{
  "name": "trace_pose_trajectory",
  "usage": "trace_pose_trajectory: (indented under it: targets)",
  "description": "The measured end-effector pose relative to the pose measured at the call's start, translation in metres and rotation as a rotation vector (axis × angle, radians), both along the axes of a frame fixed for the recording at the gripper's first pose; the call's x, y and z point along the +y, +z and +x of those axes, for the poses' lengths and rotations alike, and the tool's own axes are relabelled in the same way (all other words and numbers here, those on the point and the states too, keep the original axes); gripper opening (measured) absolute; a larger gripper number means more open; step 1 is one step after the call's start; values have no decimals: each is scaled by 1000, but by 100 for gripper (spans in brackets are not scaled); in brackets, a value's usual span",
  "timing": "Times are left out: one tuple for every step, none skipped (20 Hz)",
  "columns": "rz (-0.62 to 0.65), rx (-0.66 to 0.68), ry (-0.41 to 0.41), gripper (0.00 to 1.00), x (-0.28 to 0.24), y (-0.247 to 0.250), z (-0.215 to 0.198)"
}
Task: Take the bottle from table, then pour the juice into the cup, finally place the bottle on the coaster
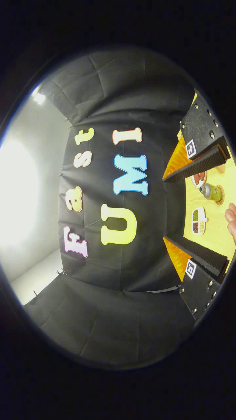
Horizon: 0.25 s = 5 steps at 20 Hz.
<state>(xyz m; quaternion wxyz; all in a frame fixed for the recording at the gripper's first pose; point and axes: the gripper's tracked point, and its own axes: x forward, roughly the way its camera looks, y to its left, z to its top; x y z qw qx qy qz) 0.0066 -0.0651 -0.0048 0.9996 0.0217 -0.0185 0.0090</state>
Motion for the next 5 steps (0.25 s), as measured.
trace_pose_trajectory:
  targets:
    - [-6, 5, -9, 96, -7, -4, -4]
    - [-9, 8, -16, 96, -14, -8, -7]
    - [-10, 5, -23, 96, -22, -15, -8]
    - [-5, 4, -33, 96, -31, -19, -8]
    - [-1, 8, -54, 96, -42, -25, -10]
